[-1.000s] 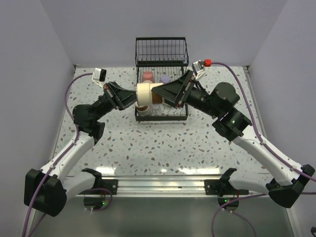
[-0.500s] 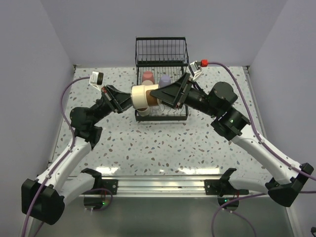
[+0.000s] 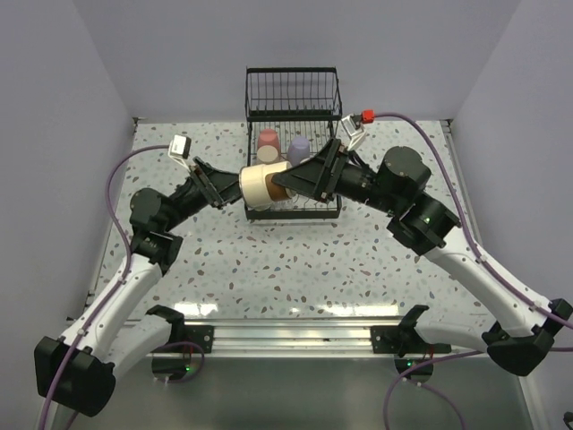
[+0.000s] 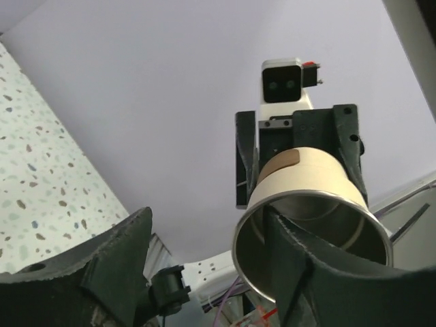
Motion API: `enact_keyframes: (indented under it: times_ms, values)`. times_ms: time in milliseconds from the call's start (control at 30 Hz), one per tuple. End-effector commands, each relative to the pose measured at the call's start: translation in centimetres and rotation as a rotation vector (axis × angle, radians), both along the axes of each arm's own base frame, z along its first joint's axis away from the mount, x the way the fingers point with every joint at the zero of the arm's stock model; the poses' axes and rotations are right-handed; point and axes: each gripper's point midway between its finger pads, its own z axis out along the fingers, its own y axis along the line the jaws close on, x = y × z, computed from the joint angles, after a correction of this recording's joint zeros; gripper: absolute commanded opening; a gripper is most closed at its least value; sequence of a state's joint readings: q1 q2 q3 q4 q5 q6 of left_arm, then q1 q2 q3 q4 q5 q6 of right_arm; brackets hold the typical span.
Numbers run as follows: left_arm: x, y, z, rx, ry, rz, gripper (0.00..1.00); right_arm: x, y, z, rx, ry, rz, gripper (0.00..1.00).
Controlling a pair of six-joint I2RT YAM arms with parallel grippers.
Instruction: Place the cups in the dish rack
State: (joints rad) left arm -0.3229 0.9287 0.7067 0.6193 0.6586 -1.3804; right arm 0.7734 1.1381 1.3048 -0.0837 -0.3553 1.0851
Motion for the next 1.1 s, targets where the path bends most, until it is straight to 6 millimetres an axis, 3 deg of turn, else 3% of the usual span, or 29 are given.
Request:
enact_keyframes:
  times_ms: [0,200,267,333,367,400,467,533,600,633,700,733,800,833,900,933,1067]
  values:
    - [-0.1,0.4,0.4,0.063,-0.025,0.041,0.75,-1.2,-1.9,3.1,0.008,-0.107,-0.032,0.00]
    - [0.4,1.1,-1.5,0.186,0.018,0.117,0.96,-0.7,-3.3,2.6,-0.065,-0.134,-0.082,0.00]
    - [0.6,1.5,-1.5,0.236,0.001,0.160,0.97,-0.1,-3.9,2.1,-0.086,-0.128,-0.106,0.00]
    - [1.5,2.6,-3.7,0.341,0.067,0.238,0.97,0.4,-4.6,1.8,-0.100,-0.129,-0.128,0.00]
    - [1.6,3.1,-3.3,0.368,0.068,0.272,0.97,0.5,-4.8,1.5,-0.115,-0.122,-0.135,0.00]
    - [2.1,4.2,-5.1,0.434,0.144,0.333,0.97,0.7,-5.1,1.3,-0.126,-0.119,-0.144,0.00]
    - [2.7,5.9,-5.5,0.520,0.151,0.432,0.97,1.1,-5.8,0.9,-0.170,-0.125,-0.170,0.00]
    - [2.4,7.1,-7.7,0.622,0.228,0.462,0.97,1.8,-6.7,1.2,-0.215,-0.160,-0.217,0.00]
    - [2.2,8.2,-8.8,0.702,0.251,0.492,0.97,2.3,-7.3,0.2,-0.292,-0.147,-0.240,0.00]
    - [2.1,8.6,-9.0,0.729,0.245,0.500,0.97,2.6,-8.1,0.9,-0.316,-0.185,-0.272,0.00]
    - [1.9,9.3,-9.7,0.770,0.267,0.519,0.97,3.3,-8.7,-0.2,-0.395,-0.169,-0.296,0.00]
    - [1.8,9.6,-9.9,0.794,0.260,0.523,0.97,3.7,-9.5,0.3,-0.425,-0.197,-0.332,0.00]
    - [1.7,10.5,-10.5,0.842,0.283,0.553,0.97,4.6,-10.2,-1.7,-0.531,-0.155,-0.349,0.00]
    - [1.7,10.9,-10.7,0.865,0.289,0.566,0.97,5.0,-10.7,-1.2,-0.564,-0.175,-0.364,0.00]
    - [1.5,12.1,-11.3,0.936,0.309,0.598,0.96,6.2,-11.3,-4.0,-0.696,-0.106,-0.373,0.00]
    - [1.6,12.8,-11.7,0.979,0.317,0.621,0.96,6.7,-11.7,-3.9,-0.726,-0.110,-0.383,0.00]
    - [1.1,14.8,-12.7,1.102,0.339,0.659,0.96,8.2,-12.5,-7.8,-0.881,0.007,-0.343,0.00]
